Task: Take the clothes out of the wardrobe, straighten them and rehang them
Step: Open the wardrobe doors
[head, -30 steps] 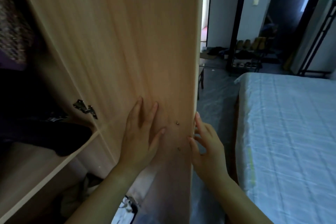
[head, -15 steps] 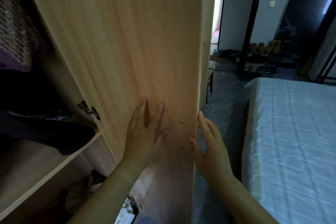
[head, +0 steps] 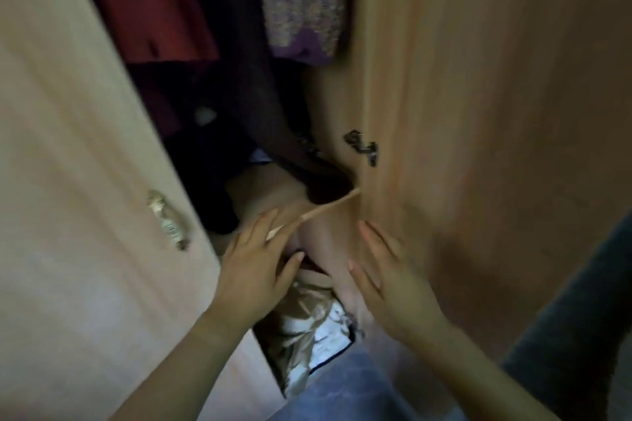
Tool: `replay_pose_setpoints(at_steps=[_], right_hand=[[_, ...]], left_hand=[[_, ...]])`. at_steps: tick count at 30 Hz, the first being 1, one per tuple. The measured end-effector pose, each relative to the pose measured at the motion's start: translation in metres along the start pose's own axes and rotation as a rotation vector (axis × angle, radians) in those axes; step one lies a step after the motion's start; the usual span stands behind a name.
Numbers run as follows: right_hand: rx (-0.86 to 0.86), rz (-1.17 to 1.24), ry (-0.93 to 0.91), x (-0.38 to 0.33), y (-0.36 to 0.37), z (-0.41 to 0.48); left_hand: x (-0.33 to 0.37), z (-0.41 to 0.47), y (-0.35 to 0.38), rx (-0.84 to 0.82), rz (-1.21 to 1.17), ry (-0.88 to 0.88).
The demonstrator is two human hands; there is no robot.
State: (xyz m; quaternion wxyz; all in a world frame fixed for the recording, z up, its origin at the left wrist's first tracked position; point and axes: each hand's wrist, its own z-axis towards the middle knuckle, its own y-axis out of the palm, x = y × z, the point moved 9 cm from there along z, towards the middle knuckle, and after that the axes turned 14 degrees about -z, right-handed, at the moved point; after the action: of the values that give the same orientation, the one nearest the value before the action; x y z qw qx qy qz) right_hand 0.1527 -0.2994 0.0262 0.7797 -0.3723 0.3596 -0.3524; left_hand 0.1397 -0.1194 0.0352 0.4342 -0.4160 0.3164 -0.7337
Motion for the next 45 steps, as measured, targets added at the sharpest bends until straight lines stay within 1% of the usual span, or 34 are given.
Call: replay_pose_setpoints(at_steps=[4, 6, 8, 12, 14, 17, 21, 23, 27, 33, 39, 45], right_hand=[[-0.047, 0.21, -0.225, -0.075, 0.033, 0.053], [-0.024, 0.277, -0.329, -0.107, 0.044, 0.081], [0.013, 0.308, -0.429, -0.136, 0.049, 0.11], [-0.025, 0.401, -0.575, -0.181, 0.06, 0.166], [-0.055, 0.525, -0.641, -0.196, 0.066, 0.187], [-0.08, 0.674, -0.721, -0.208, 0.077, 0.206], [-0.123, 0.828, -0.805, -0.214, 0.09, 0.213], [-0.155, 0.89, -0.803, -0.216, 0.092, 0.211], [-0.136, 0.978, -0.804, -0.212, 0.083, 0.194], [-0.149, 1.046, -0.835, -0.205, 0.056, 0.149], [-0.124, 1.064, -0.843, -0.209, 0.015, 0.084], [-0.167, 1.095, -0.857, -0.239, -0.017, 0.004]], left_hand=[[-0.069, -0.036, -0.069, 0.198, 0.089, -0.175], [-0.091, -0.047, -0.098, 0.326, 0.073, -0.266], [-0.107, -0.052, -0.116, 0.42, 0.043, -0.34], [-0.128, -0.043, -0.118, 0.499, -0.073, -0.465], [-0.132, -0.037, -0.11, 0.555, -0.126, -0.504], [-0.136, -0.034, -0.096, 0.678, -0.27, -0.585], [-0.135, -0.038, -0.089, 0.825, -0.287, -0.653], [-0.133, -0.041, -0.087, 0.849, -0.29, -0.688], [-0.118, -0.055, -0.085, 0.868, -0.283, -0.724], [-0.079, -0.09, -0.088, 0.872, -0.298, -0.707], [-0.033, -0.147, -0.103, 0.791, -0.254, -0.677], [0.003, -0.221, -0.13, 0.749, -0.201, -0.663]])
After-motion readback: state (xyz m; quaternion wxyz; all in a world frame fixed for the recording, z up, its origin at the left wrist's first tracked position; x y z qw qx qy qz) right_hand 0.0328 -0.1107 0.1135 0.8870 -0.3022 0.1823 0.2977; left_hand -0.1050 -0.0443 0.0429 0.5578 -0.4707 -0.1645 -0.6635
